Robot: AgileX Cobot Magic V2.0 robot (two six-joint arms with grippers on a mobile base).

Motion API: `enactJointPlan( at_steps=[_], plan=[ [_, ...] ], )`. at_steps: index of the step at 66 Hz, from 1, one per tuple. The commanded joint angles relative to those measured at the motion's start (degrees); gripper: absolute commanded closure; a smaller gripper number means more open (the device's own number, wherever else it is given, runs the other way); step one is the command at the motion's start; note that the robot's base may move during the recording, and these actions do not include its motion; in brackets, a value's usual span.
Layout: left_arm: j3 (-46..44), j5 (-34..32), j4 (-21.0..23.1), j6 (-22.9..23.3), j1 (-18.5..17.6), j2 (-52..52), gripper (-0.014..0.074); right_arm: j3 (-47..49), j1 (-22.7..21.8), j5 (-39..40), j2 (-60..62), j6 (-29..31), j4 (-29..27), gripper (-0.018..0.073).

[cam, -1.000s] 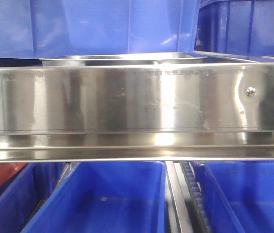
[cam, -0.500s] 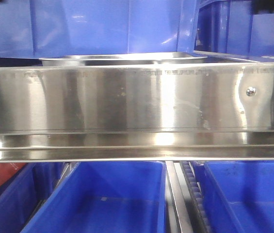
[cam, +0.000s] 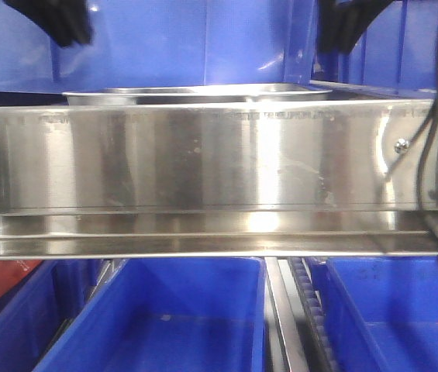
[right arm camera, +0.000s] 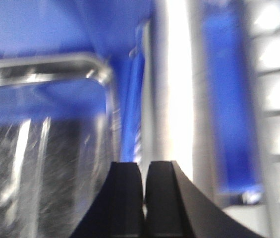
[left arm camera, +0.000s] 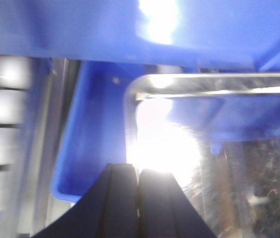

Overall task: Stack silver trays without gaps
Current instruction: 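Grip the silver tray's side rims with both grippers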

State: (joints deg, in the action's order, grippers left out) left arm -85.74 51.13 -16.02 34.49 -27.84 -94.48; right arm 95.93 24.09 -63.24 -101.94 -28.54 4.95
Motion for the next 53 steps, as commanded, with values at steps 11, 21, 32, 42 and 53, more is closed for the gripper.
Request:
enactJointPlan(
  at_steps=[11, 21, 32, 42, 53],
  plan=[
    [-1.1, 0.9, 0.3, 0.6, -0.6, -1.7, 0.0613, 0.7, 0.1, 0.5, -2.5, 1.9, -2.3, 0.0574],
    [-1.1, 1.7, -0.2, 0.6, -0.6, -1.7, 0.0610, 0.7, 0.1, 0.5, -2.7, 2.1, -2.3, 0.0473],
    [-1.1, 2.7, -0.2, 0.7, -0.6, -1.7, 0.0464, 0.7, 0.1, 1.2, -2.7, 2.1, -2.3, 0.0365],
    [-1.1, 3.0, -0.2, 3.3, -0.4, -2.0, 0.0308, 0.7, 0.1, 2.2, -2.7, 2.1, -2.3, 0.0368],
    [-1.1, 3.4, -0.2, 4.3, -0.1, -3.2, 0.0349, 0.7, 0.1, 2.6, -2.9, 2.1, -2.3, 0.0368]
  ],
)
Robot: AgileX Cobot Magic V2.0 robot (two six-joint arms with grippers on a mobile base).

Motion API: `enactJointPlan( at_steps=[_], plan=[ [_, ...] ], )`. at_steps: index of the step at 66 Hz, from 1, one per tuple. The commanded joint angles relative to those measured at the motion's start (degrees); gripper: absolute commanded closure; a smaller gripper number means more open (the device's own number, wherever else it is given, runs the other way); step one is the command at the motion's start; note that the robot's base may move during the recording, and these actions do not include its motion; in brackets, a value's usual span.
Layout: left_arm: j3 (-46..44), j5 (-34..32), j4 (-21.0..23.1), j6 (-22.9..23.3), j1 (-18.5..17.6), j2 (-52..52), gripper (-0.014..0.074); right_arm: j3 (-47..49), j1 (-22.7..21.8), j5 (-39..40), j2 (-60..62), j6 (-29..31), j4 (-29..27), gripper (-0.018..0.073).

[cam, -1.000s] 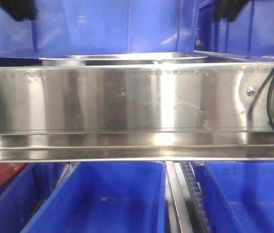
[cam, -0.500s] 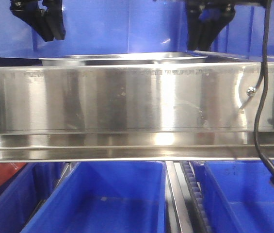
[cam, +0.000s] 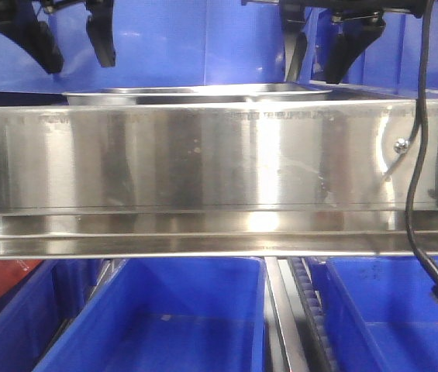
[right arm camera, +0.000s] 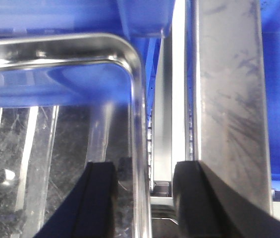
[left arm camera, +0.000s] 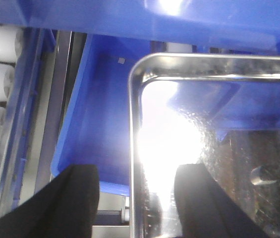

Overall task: Stack silver trays without gaps
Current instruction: 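Grip the silver tray's side rims with both grippers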

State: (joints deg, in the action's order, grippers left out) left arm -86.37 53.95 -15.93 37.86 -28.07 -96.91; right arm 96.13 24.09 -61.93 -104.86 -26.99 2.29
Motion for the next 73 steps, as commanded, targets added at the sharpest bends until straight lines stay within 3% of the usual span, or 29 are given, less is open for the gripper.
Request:
enactJointPlan(
  at_steps=[1, 54, 73],
  plan=[
    [-0.4, 0.6, -0.3, 1.0, 0.1, -0.9, 0.0354, 0.5, 0.1, 1.4, 0.0, 0.5, 0.4, 0.0368],
    [-0.3, 1.2, -0.7, 1.0, 0.1, -5.4, 0.0384, 0.5, 0.1, 0.3, -3.9, 0.5, -0.4, 0.0370],
    [-0.3, 1.2, -0.7, 1.0, 0.1, -5.8, 0.0384, 0.5, 0.1, 0.3, -3.9, 0.5, -0.5, 0.0501]
  ],
)
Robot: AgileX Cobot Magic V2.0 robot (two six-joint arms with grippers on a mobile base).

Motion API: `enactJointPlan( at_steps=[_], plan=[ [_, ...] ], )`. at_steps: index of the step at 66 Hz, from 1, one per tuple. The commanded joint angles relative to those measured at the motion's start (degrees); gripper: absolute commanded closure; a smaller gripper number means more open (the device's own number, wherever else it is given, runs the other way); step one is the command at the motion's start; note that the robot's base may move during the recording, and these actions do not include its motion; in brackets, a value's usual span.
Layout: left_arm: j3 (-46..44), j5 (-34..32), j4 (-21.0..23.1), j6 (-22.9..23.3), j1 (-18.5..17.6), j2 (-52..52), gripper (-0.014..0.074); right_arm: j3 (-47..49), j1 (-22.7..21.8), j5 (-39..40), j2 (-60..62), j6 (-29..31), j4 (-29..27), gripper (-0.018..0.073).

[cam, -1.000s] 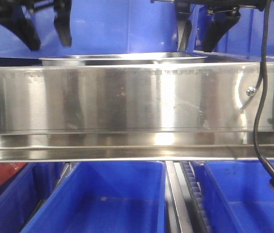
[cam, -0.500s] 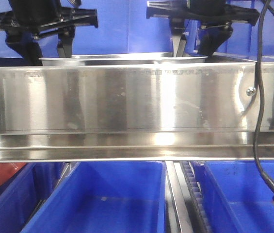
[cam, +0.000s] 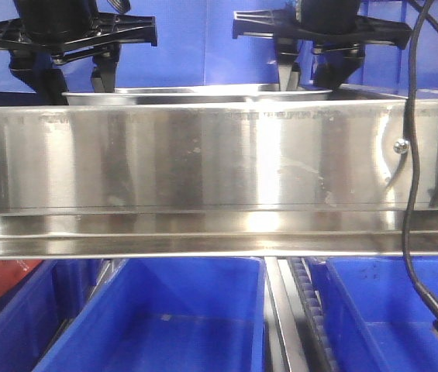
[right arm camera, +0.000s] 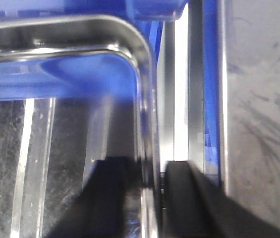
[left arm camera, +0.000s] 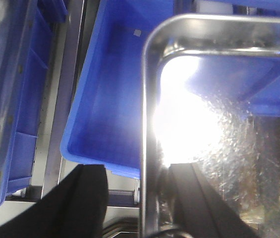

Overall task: Stack silver trays without gaps
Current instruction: 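Grip the silver tray's side rims with both grippers, then lift the silver tray off the shelf and pull it toward the robot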

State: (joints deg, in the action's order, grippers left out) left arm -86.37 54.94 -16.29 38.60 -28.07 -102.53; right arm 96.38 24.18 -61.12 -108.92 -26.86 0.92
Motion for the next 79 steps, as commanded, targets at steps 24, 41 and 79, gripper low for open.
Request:
enactJointPlan(
  at_steps=[24, 41, 79],
  plan=[
    [-0.5, -0.1, -0.2, 0.2, 0.1, -0.4, 0.0613, 0.3, 0.0, -1.0, 0.5, 0.4, 0.9, 0.0582],
    [-2.0, 1.3, -1.0, 0.1, -0.7, 2.3, 0.0611, 0.8, 0.0, -0.9, 4.6, 0.1, 1.4, 0.0582],
    [-1.7, 8.8, -19.7, 15.2, -18.6, 20.8, 0.0613, -5.8, 13.6, -1.7, 27.6, -16.3, 19.5, 0.0582]
  ],
)
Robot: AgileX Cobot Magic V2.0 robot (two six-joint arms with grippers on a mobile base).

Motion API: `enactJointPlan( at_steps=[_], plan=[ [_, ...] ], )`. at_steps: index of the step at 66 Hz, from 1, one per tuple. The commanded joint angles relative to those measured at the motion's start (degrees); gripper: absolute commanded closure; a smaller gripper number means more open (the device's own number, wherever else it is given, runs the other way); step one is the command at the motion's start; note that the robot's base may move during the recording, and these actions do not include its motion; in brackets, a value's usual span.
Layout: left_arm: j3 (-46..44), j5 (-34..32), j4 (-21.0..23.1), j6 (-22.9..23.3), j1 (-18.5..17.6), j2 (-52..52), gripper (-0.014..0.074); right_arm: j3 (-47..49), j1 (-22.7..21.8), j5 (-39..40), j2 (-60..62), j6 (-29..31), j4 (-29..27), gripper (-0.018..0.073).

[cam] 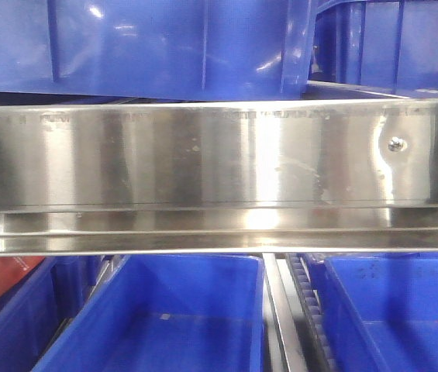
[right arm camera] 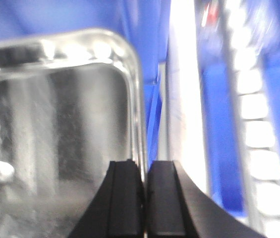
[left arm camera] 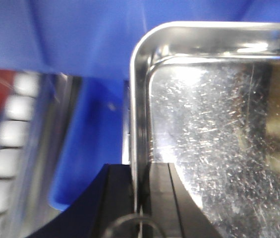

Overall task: Stack silver trays without gaps
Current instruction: 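Lift the silver tray off the shelf and pull it toward the robot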

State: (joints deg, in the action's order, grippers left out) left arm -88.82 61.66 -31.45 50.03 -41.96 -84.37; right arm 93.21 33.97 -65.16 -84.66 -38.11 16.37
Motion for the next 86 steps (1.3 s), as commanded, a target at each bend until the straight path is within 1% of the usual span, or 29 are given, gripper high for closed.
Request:
enactJointPlan(
  at_steps=[1, 5, 11, 17, 20, 21, 23, 30, 36, 41, 51, 65, 70, 86],
  plan=[
    [0.9, 2.6, -5.0, 4.3, -5.4, 3.0, 0.0613, -2.9, 4.6, 2.3, 3.9, -5.6, 4.7, 0.0582],
    [1.8, 4.0, -6.6, 6.7, -8.8, 4.6, 0.0613, -5.9, 8.1, 2.1, 6.0, -10.3, 9.7, 0.0582],
    [2.9, 4.3, -8.3, 9.2, -12.4, 6.9, 0.0613, -9.8, 13.5, 1.3, 8.8, -15.7, 13.8, 0.0582],
    [4.3, 6.8, -9.7, 11.1, -16.2, 8.6, 0.0613, -12.8, 18.9, -0.3, 11.2, -20.8, 17.7, 0.0582],
    [5.5, 8.3, -10.8, 12.8, -18.4, 9.4, 0.0613, -13.9, 21.5, -2.0, 12.0, -23.6, 20.4, 0.0582],
    [6.2, 8.3, -11.6, 14.0, -19.3, 10.1, 0.0613, -14.4, 23.3, -3.4, 12.3, -25.3, 21.3, 0.0582],
    [7.5, 8.3, -12.1, 15.3, -20.9, 10.7, 0.0613, -14.7, 25.0, -4.8, 12.7, -27.2, 22.3, 0.0582],
    [11.3, 8.3, -13.4, 20.1, -25.6, 13.1, 0.0613, -16.1, 32.5, -4.8, 13.0, -33.4, 26.7, 0.0582],
    [13.8, 8.3, -14.7, 24.1, -29.1, 14.5, 0.0613, -17.5, 37.0, -4.8, 13.0, -36.5, 27.6, 0.0582],
    [15.0, 8.3, -15.4, 25.3, -31.1, 14.9, 0.0613, -18.6, 38.8, -4.8, 13.0, -37.9, 27.6, 0.0582],
    [15.1, 8.3, -15.4, 25.3, -33.0, 15.1, 0.0613, -19.5, 38.8, -4.8, 13.0, -38.3, 27.6, 0.0582],
    [15.1, 8.3, -15.4, 25.3, -33.0, 15.1, 0.0613, -19.5, 38.8, -4.8, 13.0, -38.3, 27.6, 0.0582],
    [15.1, 8.3, -17.1, 25.6, -33.0, 15.2, 0.0613, -19.5, 38.7, -4.8, 13.3, -38.3, 27.6, 0.0582],
    [15.1, 8.3, -17.6, 25.6, -33.0, 17.1, 0.0613, -19.5, 38.5, -4.8, 13.4, -38.3, 28.1, 0.0582]
  ],
)
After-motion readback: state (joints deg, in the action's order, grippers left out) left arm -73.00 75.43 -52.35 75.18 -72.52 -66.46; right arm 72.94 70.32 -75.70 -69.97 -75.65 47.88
